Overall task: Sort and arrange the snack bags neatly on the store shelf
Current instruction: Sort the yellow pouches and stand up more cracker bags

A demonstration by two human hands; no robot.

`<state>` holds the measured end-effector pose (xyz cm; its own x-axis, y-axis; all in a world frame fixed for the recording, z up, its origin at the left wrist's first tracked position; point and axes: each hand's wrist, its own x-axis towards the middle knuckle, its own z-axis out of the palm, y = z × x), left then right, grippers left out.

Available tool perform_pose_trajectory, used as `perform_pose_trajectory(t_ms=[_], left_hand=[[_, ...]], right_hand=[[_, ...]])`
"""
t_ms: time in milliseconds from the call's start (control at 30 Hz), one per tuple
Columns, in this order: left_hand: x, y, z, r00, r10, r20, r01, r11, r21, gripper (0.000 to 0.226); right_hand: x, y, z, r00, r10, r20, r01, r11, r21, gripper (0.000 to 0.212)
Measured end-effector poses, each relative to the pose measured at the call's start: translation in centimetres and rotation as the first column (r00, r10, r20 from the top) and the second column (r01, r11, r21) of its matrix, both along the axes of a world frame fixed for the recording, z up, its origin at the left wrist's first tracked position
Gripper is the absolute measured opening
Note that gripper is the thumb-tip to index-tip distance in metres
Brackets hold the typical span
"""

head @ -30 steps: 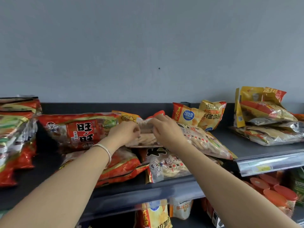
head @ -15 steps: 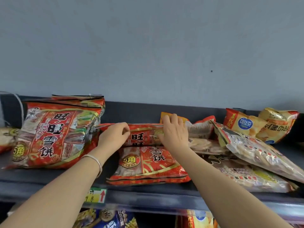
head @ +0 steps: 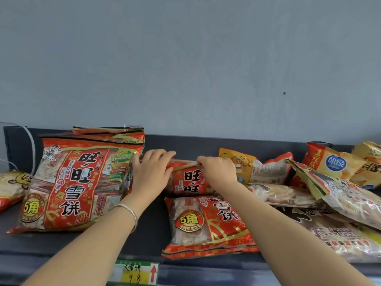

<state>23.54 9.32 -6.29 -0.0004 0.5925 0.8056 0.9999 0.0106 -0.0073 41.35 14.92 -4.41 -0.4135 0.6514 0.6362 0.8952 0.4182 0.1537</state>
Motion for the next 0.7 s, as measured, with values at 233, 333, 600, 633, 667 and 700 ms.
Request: perform_pose_trajectory(t_ms=[233,333,600,633,667,700], left_hand=[[0.0,2.8,0.8,1.0,-0.012,-0.02,0.015,0.989,0.149,0.07],[-0.2,3.9,0.6,0.999,-0.029,-0.039,0.029,0.999,-0.014,0.066],[-0.2,8.3,-0.5,1.0,-0.007,-0.003,0.004,0.85,-0.527,0.076],[0.1,8.7,-0.5,1.0,-0.005,0.012,0.01,0.836,-0.549,0.076],[0.3,9.1,-0.6,0.999,-0.004,0.036,0.023,0.828,-0.561,0.077],[0.4,9.4,-0.8,0.998,-0.005,0.062,0.039,0.824,-0.566,0.078]], right_hand=[[-0.3,3.5,4.4,0.996,0.042,-0.076,-0.045,0.998,-0.035,0.015],[-1.4,5.6,4.1,0.993,0.004,-0.116,-0.016,0.994,-0.104,0.016],[-2.3,8.6,0.1,1.0,0.0,0.005,0.0,0.999,-0.038,0.062],[-2.2,9.0,-0.4,0.999,0.025,0.041,-0.02,0.993,-0.118,0.058],[-2.2,9.3,-0.7,0.997,0.042,0.063,-0.03,0.984,-0.175,0.056],[-2.1,9.6,-1.0,0.997,0.049,0.068,-0.034,0.978,-0.207,0.055]])
